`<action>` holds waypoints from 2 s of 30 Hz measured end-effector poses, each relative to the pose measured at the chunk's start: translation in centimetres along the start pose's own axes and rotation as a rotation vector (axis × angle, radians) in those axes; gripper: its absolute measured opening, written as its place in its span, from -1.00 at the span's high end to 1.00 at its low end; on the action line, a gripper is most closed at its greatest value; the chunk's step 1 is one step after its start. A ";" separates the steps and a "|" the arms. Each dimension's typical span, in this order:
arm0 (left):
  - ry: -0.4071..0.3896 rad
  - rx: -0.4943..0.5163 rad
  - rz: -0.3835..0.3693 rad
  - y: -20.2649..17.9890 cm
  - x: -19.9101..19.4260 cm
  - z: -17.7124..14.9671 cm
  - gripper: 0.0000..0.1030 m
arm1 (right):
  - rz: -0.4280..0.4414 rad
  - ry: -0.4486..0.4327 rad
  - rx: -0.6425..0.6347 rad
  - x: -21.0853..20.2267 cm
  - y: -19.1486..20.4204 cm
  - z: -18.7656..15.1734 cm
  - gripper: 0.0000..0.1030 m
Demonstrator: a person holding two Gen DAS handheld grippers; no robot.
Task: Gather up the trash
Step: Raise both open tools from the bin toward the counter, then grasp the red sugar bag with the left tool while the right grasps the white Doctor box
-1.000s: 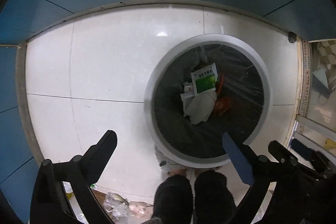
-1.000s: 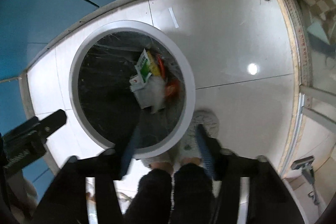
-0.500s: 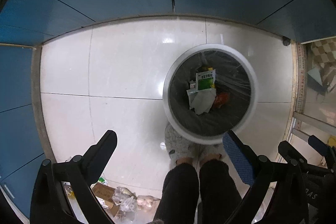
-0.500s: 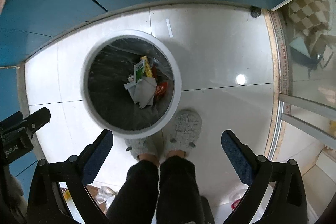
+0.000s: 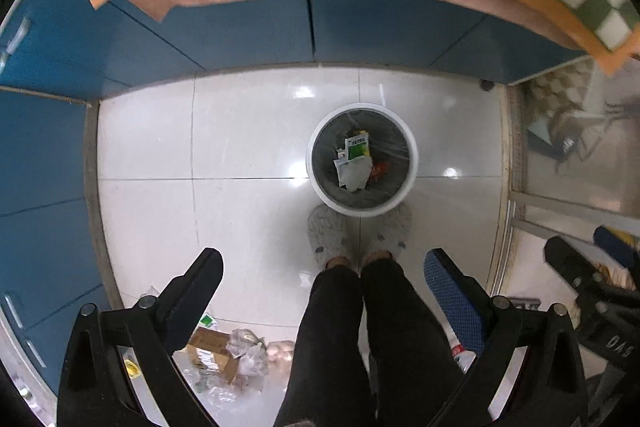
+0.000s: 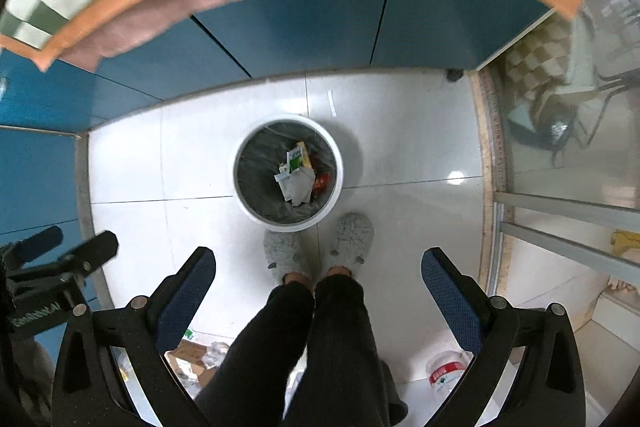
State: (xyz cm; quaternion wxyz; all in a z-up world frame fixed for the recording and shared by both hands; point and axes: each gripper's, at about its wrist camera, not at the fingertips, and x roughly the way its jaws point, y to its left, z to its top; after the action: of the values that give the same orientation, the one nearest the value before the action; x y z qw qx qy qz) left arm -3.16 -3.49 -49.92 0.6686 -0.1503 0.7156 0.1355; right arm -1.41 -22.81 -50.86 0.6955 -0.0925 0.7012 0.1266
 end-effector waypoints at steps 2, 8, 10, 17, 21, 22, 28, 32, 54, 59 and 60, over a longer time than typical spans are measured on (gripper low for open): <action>-0.007 0.022 -0.008 -0.1 -2.4 -0.6 -1.00 | -0.006 -0.020 -0.004 -3.8 0.1 -0.8 -1.00; -0.072 0.020 -0.049 0.7 -8.7 -1.6 -1.00 | 0.011 -0.056 -0.007 -12.3 0.6 -2.8 -1.00; -0.122 0.023 -0.043 0.8 -11.0 -1.1 -1.00 | 0.029 -0.089 0.002 -14.7 0.9 -3.0 -1.00; -0.382 -0.017 0.021 2.0 -19.2 4.7 -1.00 | 0.123 -0.236 0.049 -21.4 1.1 1.2 -1.00; -0.475 -0.094 0.025 3.3 -22.5 10.4 -1.00 | 0.177 -0.306 0.071 -23.7 0.8 6.7 -1.00; -0.487 -0.117 0.025 3.5 -23.0 12.1 -1.00 | 0.190 -0.323 0.076 -24.3 0.6 8.5 -1.00; -0.522 -0.216 0.022 2.8 -24.3 24.1 -1.00 | 0.273 -0.358 0.095 -24.7 -2.6 20.8 -0.93; -0.487 -0.254 0.036 1.4 -23.7 33.8 -1.00 | 0.311 -0.355 0.083 -23.4 -4.9 32.4 0.30; -0.379 -0.016 -0.030 -8.9 -16.6 59.2 0.69 | 0.389 -0.214 -0.086 -12.7 -4.0 69.7 1.00; -0.404 -0.171 0.060 -6.0 -19.2 55.2 0.81 | 0.298 -0.183 -0.218 -14.6 -1.9 69.9 0.93; -0.415 -0.200 0.084 -5.4 -19.8 54.3 0.81 | 0.268 -0.197 -0.257 -15.3 -1.3 69.9 0.93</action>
State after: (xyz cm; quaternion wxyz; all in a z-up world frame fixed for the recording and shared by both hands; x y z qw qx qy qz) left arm 49.92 13.70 -33.88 0.7770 -0.1548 0.5514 0.2613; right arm 65.74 -3.37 -35.66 0.7201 -0.0732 0.6140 0.3149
